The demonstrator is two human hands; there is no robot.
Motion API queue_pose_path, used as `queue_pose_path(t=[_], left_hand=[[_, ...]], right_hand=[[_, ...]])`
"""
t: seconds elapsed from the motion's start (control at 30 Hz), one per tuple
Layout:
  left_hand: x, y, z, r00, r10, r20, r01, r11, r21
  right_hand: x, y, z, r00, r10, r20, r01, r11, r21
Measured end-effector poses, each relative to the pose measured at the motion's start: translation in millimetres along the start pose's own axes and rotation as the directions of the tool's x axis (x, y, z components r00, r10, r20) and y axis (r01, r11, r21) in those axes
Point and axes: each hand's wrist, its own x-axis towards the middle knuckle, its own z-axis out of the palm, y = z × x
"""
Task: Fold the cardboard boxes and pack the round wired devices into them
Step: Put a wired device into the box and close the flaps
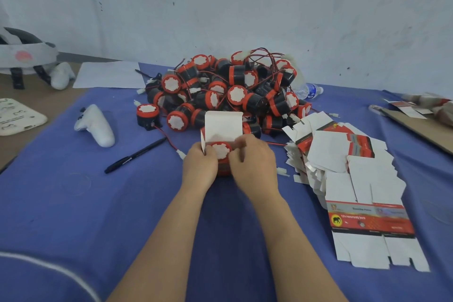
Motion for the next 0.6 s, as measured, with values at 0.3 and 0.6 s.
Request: queue_pose_path(t=[0.3,0.6], left_hand=[[-1.8,0.6,2.0,1.0,-0.008,-0.009,0.008,1.0,-0.016],[-3.4,-1.0,2.4,0.999,0.037,0.017,-0.038,0.997,0.061]], right_hand=[[-4.0,-8.3,-0.2,0.998,-0.062,0.012,0.063,0.983,-0.172],[0.1,-7.7,-1.9,0.997,0.039,0.072,-0.021,0.97,-0.242]])
